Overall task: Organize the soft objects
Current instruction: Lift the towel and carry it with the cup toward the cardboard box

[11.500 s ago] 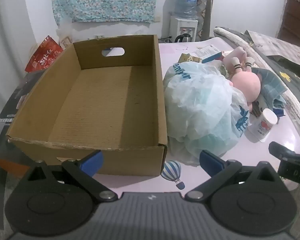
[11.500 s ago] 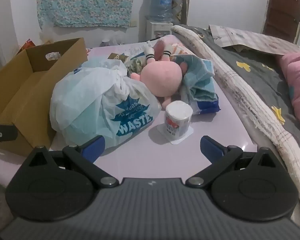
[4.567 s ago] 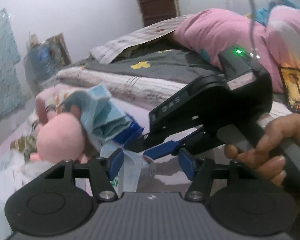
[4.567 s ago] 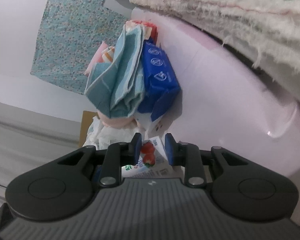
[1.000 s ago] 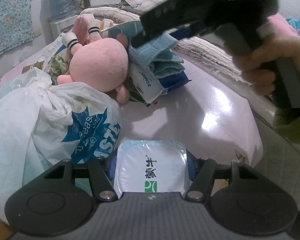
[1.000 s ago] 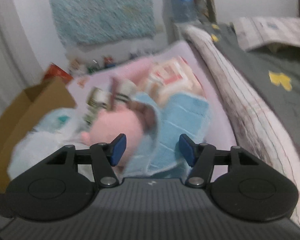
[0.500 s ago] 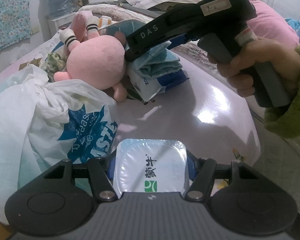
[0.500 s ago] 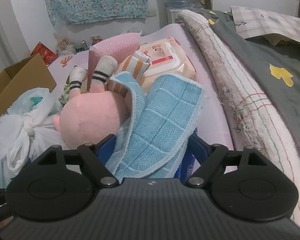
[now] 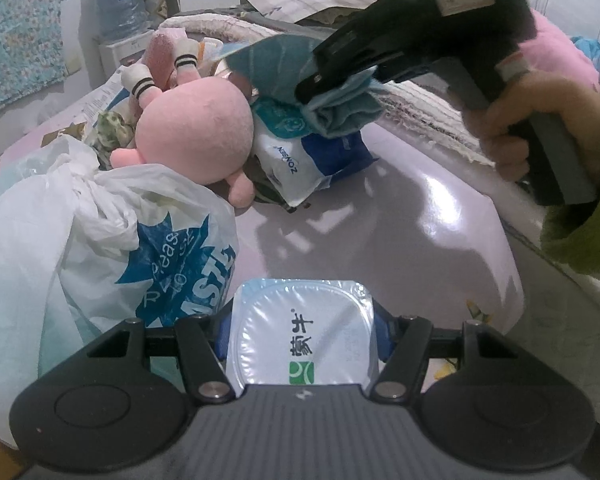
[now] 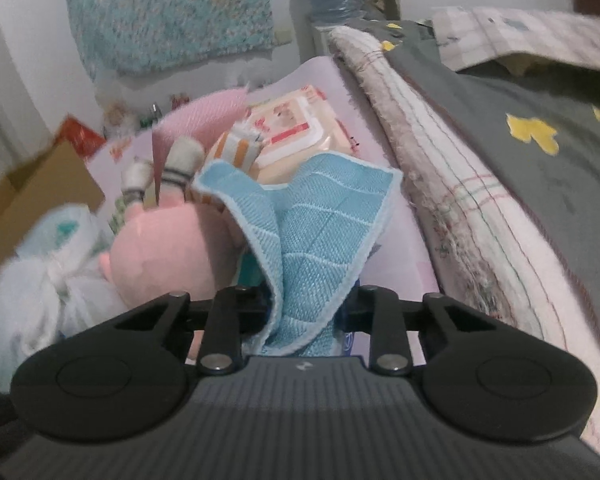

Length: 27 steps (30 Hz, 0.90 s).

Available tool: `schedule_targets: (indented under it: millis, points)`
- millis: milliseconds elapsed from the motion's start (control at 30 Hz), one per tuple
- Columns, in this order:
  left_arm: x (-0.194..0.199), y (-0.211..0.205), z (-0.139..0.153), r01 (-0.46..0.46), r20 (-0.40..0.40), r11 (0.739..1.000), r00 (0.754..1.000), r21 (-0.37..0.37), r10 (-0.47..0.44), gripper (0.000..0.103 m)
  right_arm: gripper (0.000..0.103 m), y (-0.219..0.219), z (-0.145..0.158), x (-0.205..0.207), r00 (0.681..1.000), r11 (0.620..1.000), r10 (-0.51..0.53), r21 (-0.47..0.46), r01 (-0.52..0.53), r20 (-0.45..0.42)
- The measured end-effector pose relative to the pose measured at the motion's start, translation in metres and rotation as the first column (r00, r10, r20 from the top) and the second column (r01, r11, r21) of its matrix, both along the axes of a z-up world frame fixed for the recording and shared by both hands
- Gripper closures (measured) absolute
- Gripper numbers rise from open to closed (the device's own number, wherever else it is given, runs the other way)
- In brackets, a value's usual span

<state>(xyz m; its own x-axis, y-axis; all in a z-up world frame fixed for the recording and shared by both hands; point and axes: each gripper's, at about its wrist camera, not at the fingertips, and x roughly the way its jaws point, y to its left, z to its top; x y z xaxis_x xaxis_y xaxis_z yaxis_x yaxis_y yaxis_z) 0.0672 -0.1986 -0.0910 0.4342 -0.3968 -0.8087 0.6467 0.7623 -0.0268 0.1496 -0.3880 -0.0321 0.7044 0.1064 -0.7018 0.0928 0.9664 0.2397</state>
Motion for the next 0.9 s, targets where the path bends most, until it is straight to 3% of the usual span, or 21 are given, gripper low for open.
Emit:
schedule_targets:
  millis: [233,433,700,900]
  points:
    - [-0.002,0.006,0.01,-0.005,0.02,0.999,1.0,-0.04,0.006,0.04,0.079,-0.027,0.019,-0.035,0.994,0.99,-0.066,0.126,0.055,0.084]
    - [-0.006,0.007,0.036,-0.001,0.055,0.996,0.998,-0.085,0.005,0.04,0.079,-0.04,0.041,-0.063,0.986,0.976,-0.083,0.213,0.051,0.145]
    - [-0.01,0.037,0.094,-0.031,0.052,0.972,0.998,-0.235,0.044,0.04,0.079,-0.015,0.088,-0.09,0.972,0.963,-0.016,0.267,-0.048,0.233]
    - [-0.004,0.098,0.142,-0.113,0.063,0.941,0.988,-0.318,0.14,0.04,0.079,0.039,0.115,-0.074,0.957,0.929,0.108,0.316,-0.194,0.269]
